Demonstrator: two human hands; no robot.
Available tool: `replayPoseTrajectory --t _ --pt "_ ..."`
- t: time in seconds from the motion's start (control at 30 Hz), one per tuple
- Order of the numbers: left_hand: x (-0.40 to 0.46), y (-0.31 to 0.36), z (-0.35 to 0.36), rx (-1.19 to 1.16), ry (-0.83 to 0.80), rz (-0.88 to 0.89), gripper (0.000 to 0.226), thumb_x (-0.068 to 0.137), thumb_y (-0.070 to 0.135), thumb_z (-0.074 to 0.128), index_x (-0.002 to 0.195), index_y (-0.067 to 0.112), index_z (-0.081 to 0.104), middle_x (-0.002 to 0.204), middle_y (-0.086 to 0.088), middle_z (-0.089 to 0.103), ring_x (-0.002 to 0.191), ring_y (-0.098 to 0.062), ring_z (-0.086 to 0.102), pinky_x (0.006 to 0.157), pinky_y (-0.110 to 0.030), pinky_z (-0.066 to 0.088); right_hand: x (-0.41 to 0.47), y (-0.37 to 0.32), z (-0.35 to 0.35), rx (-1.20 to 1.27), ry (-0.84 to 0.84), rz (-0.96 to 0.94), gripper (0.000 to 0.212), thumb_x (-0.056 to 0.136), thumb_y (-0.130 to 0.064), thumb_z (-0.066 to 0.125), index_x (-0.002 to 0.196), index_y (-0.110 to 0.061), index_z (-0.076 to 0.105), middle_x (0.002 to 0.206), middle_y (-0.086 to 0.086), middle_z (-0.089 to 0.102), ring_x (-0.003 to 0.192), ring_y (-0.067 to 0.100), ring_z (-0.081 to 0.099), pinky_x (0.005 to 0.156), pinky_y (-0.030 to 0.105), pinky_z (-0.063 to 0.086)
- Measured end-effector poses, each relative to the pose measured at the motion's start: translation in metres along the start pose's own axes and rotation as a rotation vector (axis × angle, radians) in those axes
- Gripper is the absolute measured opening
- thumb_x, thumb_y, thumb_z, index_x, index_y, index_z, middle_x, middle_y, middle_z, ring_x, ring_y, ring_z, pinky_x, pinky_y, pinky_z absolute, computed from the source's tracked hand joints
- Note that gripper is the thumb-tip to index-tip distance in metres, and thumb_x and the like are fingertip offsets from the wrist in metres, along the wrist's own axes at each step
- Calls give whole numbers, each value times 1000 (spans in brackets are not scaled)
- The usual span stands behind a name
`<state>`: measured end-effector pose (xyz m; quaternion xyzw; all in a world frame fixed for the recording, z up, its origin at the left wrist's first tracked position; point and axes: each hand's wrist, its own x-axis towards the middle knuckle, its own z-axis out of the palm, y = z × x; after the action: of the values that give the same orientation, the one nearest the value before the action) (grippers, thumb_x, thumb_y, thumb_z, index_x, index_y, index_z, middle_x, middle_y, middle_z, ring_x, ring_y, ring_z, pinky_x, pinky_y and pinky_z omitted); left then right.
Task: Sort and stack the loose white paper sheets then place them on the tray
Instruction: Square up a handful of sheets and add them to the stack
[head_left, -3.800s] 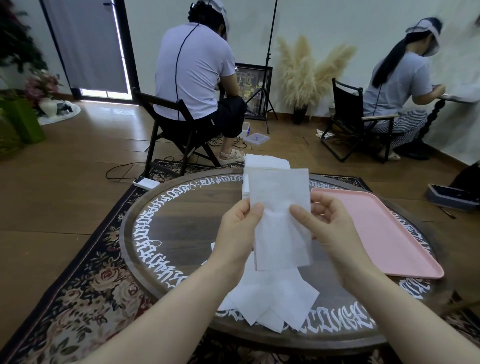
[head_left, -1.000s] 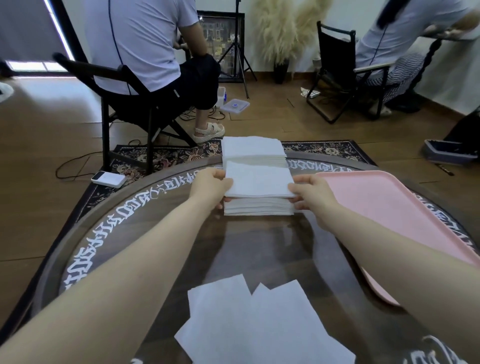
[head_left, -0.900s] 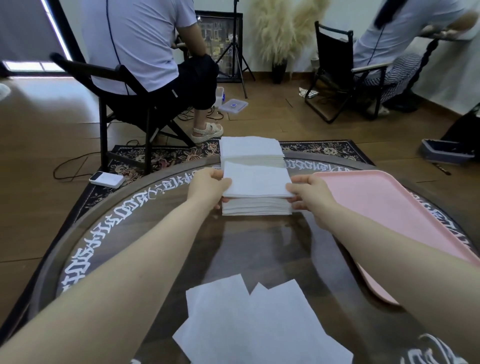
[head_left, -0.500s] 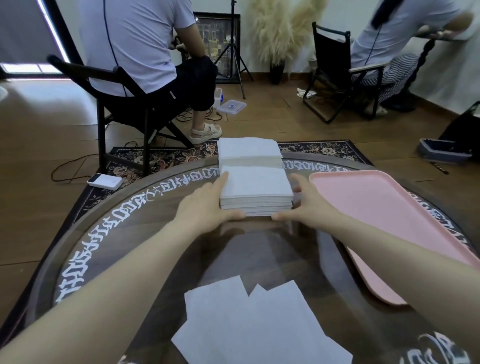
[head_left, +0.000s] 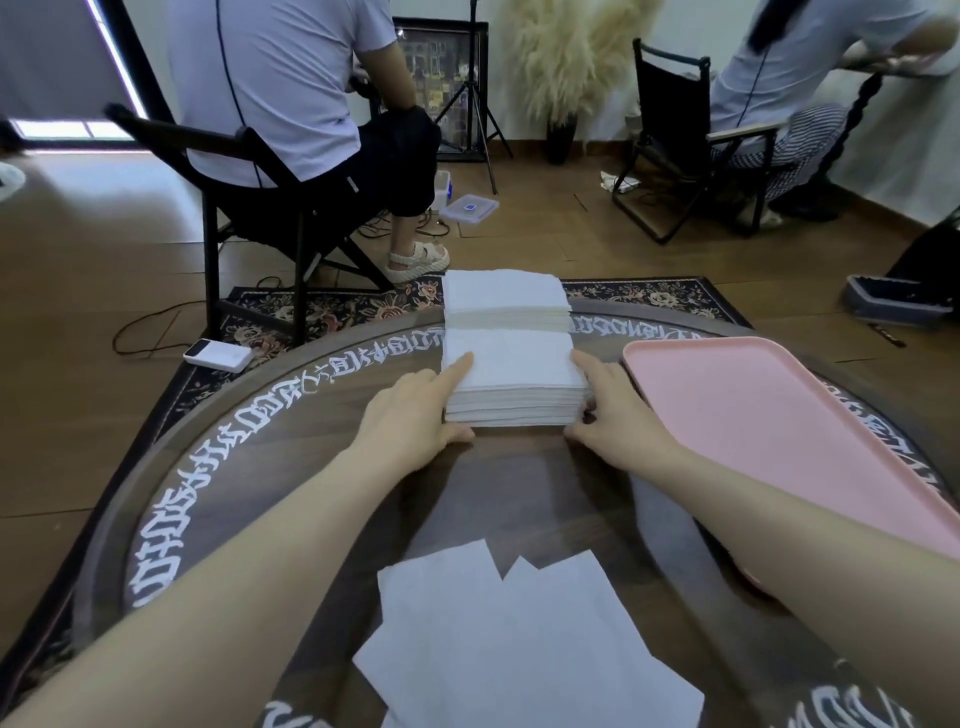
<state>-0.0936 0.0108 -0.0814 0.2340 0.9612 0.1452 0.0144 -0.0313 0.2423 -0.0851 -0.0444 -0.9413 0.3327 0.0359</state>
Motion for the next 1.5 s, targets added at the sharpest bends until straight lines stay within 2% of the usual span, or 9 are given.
replayPoseTrajectory --t 0.2,0.47,0.67,0.83,0.93,1.1,1.27,1.4,1.5 --pt "-71 13 -41 -23 -58 -44 82 88 57 59 154 41 12 138 0 44 129 -23 43 95 -42 43 -60 -9 -21 31 22 148 73 83 -21 75 146 -18 38 135 9 46 115 23 53 99 39 45" --pt "-217 36 -36 186 -707 -1 100 83 71 55 156 34 -2 165 1 -13 152 -17 -7 121 -40 14 -144 -20 -40 115 -280 425 46 86 -29 75 121 -13 51 113 3 55 93 16 55 68 27 48" --pt "-239 62 -8 234 -539 -74 95 87 77 36 156 30 -9 163 -6 -20 151 -27 -13 122 -49 11 -172 -34 -32 272 -447 478 20 87 -28 73 90 -10 65 78 5 63 66 19 55 59 28 42" --pt "-235 68 2 150 -419 -145 89 88 74 39 157 31 4 165 -3 -11 152 -24 -7 121 -49 11 -180 -45 -26 265 -506 510 47 81 -37 78 108 0 69 98 13 71 86 25 61 77 34 44" --pt "-235 69 6 108 -376 -165 86 87 73 44 155 30 13 165 -2 -4 152 -22 -4 121 -49 14 -181 -48 -21 273 -511 443 38 83 -31 78 112 -8 71 102 8 76 94 24 72 84 31 54" --pt "-235 65 4 77 -350 -166 79 89 64 50 154 30 17 165 -3 3 152 -19 1 118 -45 19 -183 -54 -12 415 -393 469 35 81 -22 80 108 -8 63 96 8 73 76 19 67 70 29 53" --pt "-235 58 2 71 -239 -317 85 82 73 50 141 13 38 149 -9 34 143 -26 25 114 -44 28 -179 -57 -16 338 -248 506 59 83 -24 78 131 -3 53 124 17 61 106 31 63 79 43 57" --pt "-233 59 12 -88 -106 -405 88 74 70 63 136 11 40 148 -7 36 143 -24 25 116 -41 25 -176 -52 -16 434 -365 625 37 81 -18 79 111 -1 65 100 15 74 82 25 72 62 32 60" --pt "-226 61 18 -260 -83 -401 56 80 51 69 120 18 48 163 -7 18 152 -19 5 123 -40 5 -174 -50 -11 456 -428 626 28 82 -16 78 104 -1 68 80 9 76 67 21 72 54 29 58"
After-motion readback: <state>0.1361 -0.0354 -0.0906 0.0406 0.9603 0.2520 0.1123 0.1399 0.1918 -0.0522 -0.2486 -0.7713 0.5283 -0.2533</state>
